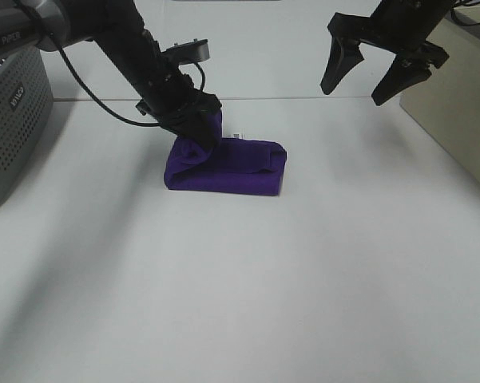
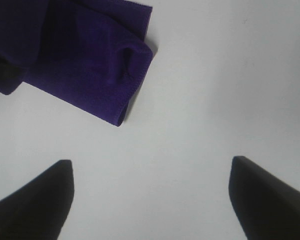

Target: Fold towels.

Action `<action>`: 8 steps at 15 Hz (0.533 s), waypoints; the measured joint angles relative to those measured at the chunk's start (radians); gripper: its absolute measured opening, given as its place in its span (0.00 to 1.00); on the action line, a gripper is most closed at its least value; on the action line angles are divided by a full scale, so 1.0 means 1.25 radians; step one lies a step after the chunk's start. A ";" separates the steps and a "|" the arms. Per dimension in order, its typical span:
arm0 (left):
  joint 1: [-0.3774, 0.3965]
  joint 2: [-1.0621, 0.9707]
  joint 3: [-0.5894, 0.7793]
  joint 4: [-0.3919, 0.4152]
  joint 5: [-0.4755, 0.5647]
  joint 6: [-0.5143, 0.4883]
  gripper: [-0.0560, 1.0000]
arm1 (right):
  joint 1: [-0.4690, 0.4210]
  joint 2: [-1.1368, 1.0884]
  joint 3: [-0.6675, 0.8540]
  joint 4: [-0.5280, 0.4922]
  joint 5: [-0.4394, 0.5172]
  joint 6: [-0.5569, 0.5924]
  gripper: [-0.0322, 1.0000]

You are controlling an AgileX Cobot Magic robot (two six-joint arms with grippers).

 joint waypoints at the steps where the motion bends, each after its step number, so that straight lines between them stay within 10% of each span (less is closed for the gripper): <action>1: -0.004 0.000 -0.002 -0.019 -0.005 0.000 0.20 | 0.000 0.000 0.000 0.003 0.000 0.000 0.83; 4: -0.052 0.000 -0.002 -0.114 -0.014 0.047 0.52 | 0.000 -0.006 0.000 0.026 0.000 0.000 0.83; 8: -0.069 0.000 -0.006 -0.130 -0.022 0.062 0.58 | 0.000 -0.049 0.000 0.030 0.001 0.000 0.83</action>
